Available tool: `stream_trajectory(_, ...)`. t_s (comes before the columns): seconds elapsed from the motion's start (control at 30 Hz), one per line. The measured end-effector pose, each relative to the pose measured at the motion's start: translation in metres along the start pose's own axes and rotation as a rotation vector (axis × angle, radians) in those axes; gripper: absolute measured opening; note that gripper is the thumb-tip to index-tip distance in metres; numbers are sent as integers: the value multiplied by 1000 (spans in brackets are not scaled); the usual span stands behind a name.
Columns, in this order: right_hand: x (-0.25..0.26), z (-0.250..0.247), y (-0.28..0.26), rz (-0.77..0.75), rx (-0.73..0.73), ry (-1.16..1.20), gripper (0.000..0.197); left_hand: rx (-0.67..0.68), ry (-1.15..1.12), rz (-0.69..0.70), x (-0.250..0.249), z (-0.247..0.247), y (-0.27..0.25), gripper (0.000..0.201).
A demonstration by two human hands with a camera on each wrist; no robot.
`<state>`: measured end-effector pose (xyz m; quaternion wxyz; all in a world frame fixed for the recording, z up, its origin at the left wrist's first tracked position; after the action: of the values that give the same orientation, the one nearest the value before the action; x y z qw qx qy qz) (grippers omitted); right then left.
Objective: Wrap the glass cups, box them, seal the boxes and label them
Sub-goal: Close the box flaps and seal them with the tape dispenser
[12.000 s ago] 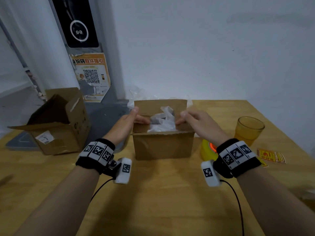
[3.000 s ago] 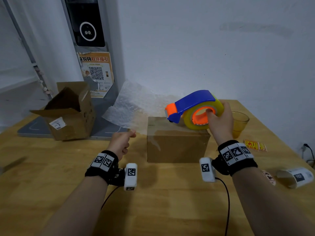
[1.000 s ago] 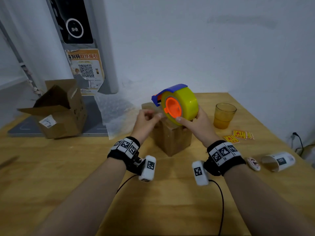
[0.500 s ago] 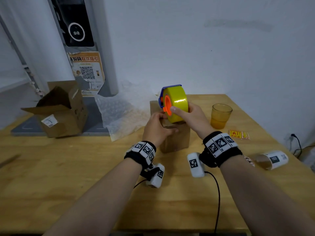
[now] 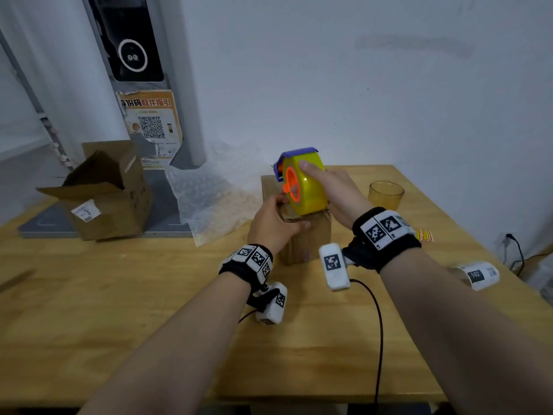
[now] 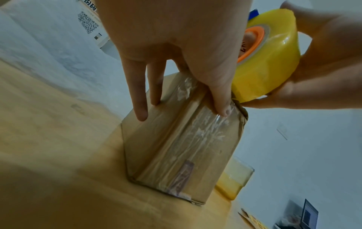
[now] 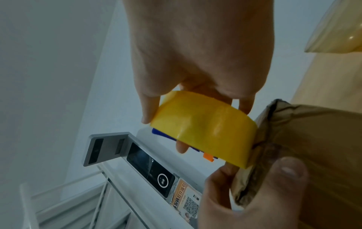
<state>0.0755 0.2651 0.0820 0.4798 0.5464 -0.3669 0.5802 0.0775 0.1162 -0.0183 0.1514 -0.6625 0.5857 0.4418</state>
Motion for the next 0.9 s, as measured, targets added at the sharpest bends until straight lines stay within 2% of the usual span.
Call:
stream_trajectory(0.27,14,-3,-14,-46,-80,-64,32,31,-3,8,-1,-4,6,67)
stream_trajectory(0.43,21,-13,-29,-42,-118,-91,44,14,10,7,-2,0,7,63)
stream_trajectory(0.6,17,-23,-50,-27,-132,-153,43,8,43,22,-4,2,10,59)
stream_trajectory(0.73,11,-34,-63,-22,-190,-194,55,3,32,8,-3,4,12,61)
stream_trajectory(0.9,10,-39,-80,-21,-165,-200,46,-9,21,7,-5,5,11,62)
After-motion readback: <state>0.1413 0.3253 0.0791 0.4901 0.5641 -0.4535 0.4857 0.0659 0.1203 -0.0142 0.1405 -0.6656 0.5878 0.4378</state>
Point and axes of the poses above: each hand's wrist, its own y-axis towards the middle knuckle, its own z-axis out of the palm, x = y × z, the point moved 2 cm from there along y, towards the middle knuckle, and after that the axes turned 8 degrees about y, right-handed, at the moved point
